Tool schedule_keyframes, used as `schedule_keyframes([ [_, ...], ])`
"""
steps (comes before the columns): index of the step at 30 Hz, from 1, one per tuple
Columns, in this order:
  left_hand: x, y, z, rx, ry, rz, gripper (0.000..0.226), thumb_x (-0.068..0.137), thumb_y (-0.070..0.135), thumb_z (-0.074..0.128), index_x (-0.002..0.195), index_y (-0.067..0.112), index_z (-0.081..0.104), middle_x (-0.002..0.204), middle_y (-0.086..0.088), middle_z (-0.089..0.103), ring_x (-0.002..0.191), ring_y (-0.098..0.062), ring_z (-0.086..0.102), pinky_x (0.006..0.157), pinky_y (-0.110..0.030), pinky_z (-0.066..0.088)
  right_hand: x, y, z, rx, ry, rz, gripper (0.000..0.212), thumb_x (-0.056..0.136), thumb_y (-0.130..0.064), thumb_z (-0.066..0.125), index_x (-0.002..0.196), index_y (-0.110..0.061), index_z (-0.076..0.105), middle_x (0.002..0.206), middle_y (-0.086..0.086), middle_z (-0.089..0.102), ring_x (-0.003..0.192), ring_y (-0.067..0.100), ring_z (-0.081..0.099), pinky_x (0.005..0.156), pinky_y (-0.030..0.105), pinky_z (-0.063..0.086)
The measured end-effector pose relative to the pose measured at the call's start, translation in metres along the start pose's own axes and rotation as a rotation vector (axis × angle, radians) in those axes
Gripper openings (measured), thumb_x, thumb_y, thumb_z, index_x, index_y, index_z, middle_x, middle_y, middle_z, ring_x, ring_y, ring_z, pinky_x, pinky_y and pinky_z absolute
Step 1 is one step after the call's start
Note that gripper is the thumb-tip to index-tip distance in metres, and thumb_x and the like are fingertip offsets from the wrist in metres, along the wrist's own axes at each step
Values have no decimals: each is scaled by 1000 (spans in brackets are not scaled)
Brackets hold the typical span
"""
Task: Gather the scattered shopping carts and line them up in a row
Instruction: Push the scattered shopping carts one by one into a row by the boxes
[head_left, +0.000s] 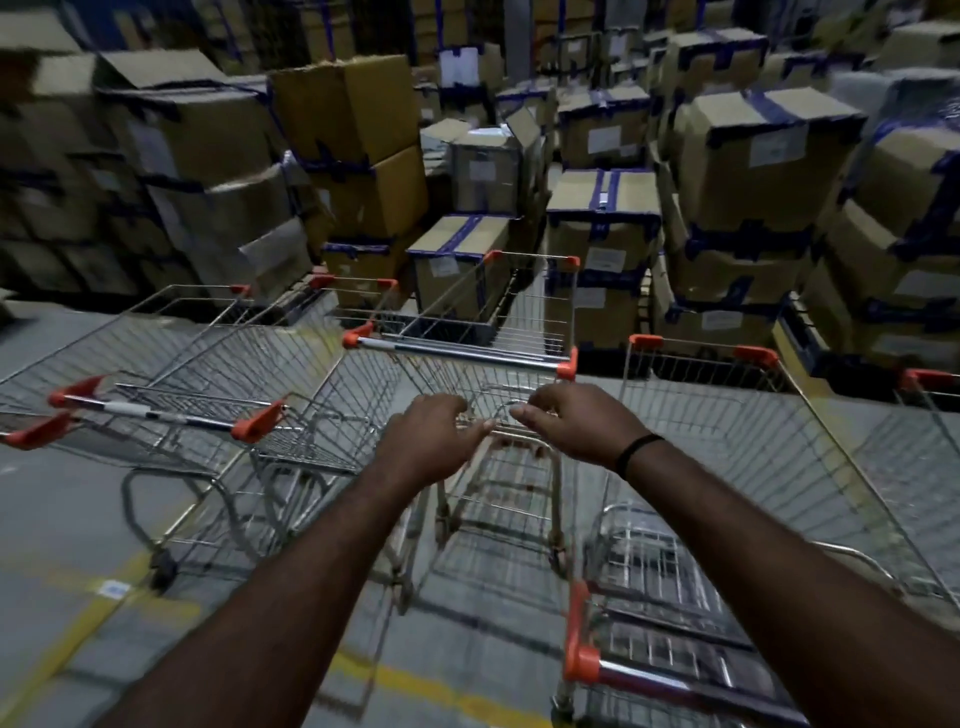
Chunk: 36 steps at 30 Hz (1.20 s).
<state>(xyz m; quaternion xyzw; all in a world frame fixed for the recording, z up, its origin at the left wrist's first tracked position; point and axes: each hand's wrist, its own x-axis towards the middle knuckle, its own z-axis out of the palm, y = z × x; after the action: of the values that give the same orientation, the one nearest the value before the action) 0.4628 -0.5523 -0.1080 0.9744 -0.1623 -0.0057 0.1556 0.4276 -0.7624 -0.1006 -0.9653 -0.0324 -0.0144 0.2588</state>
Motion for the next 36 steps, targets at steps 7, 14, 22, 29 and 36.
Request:
schedule_keyframes([
  [7, 72, -43, -3, 0, -14, -92, 65, 93, 69, 48, 137, 21, 55, 139, -5, 58, 126, -22, 54, 103, -48, 45, 84, 8, 13, -52, -67, -48, 53, 94, -69, 41, 108, -26, 69, 109, -3, 71, 103, 18, 63, 97, 46, 42],
  [14, 145, -91, -2, 23, -52, -88, 66, 92, 70, 49, 137, 22, 56, 139, -3, 59, 124, -22, 56, 101, -51, 47, 147, 12, 37, -65, -43, -12, 55, 94, -65, 48, 122, -21, 66, 127, -1, 63, 115, 20, 57, 95, 39, 43],
  [22, 240, -155, 15, 71, -109, 23, 58, 89, 71, 48, 116, 23, 63, 118, -3, 65, 109, -23, 59, 93, -48, 51, 219, 33, 83, -140, 17, 185, 56, 80, -76, 42, 97, -27, 62, 97, -1, 64, 97, 25, 61, 83, 39, 46],
  [29, 290, -192, 42, 181, -206, 118, 57, 92, 73, 36, 110, 26, 64, 122, -4, 65, 124, -28, 54, 114, -66, 21, 240, 46, 111, -259, 89, 370, 51, 92, -67, 39, 93, -24, 67, 94, 0, 70, 97, 26, 63, 89, 42, 36],
  [36, 286, -194, 48, 87, -177, 183, 55, 92, 76, 36, 89, 27, 61, 101, 1, 66, 105, -24, 59, 116, -64, 18, 233, 43, 109, -269, 56, 440, 45, 94, -67, 42, 92, -29, 67, 90, -3, 69, 96, 26, 63, 97, 46, 32],
])
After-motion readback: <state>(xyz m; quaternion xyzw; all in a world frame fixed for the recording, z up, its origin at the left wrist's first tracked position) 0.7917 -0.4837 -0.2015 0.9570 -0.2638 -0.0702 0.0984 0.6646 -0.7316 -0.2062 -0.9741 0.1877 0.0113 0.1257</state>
